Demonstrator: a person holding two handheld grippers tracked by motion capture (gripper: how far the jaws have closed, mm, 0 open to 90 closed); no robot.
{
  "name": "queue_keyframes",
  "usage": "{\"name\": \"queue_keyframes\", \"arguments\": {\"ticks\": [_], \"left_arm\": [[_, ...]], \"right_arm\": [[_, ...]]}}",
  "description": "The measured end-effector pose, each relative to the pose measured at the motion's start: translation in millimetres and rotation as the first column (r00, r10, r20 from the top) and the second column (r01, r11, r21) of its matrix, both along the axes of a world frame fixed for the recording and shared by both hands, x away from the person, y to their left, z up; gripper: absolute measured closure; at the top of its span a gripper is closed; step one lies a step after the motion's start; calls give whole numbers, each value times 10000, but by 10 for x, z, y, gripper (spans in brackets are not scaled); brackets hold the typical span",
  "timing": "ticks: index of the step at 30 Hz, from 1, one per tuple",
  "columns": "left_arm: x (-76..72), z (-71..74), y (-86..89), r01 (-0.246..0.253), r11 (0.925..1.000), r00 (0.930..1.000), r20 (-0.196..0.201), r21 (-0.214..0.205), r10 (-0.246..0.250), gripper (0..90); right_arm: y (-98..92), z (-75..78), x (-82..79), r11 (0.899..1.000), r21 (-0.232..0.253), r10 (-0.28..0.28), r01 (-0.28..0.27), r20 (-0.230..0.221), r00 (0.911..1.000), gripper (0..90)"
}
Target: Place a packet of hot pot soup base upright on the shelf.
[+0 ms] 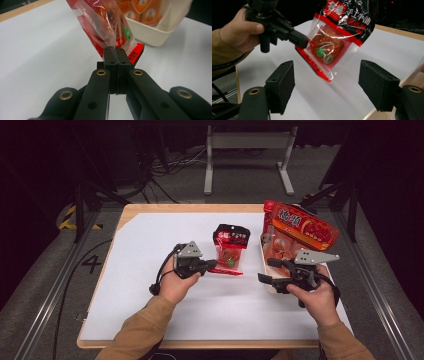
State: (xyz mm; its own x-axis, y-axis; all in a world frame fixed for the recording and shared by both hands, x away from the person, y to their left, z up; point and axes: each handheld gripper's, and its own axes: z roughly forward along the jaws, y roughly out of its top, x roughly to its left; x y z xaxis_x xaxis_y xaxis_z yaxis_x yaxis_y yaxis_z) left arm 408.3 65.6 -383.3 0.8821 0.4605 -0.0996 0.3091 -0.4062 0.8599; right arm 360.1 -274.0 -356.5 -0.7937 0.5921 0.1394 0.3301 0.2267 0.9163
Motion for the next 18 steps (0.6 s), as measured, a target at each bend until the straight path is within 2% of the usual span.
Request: {"name": "queue_keyframes", "arguments": {"ticks": [8, 13, 18], "left_arm": [[-219, 104, 27, 525, 9980, 9978, 432, -362, -509, 900], [-358, 166, 32, 930, 9937, 9938, 664, -627, -888, 900], [-451, 186, -16, 1415, 9874, 9877, 775, -708, -1360, 900]], "right_arm": [[76, 145, 167, 9999, 165, 29, -26, -202, 9998, 279], [113, 209, 232, 9994, 330, 128, -122, -183, 9998, 266], [191, 260, 285, 9964, 607, 609, -594, -244, 9978, 261]]}}
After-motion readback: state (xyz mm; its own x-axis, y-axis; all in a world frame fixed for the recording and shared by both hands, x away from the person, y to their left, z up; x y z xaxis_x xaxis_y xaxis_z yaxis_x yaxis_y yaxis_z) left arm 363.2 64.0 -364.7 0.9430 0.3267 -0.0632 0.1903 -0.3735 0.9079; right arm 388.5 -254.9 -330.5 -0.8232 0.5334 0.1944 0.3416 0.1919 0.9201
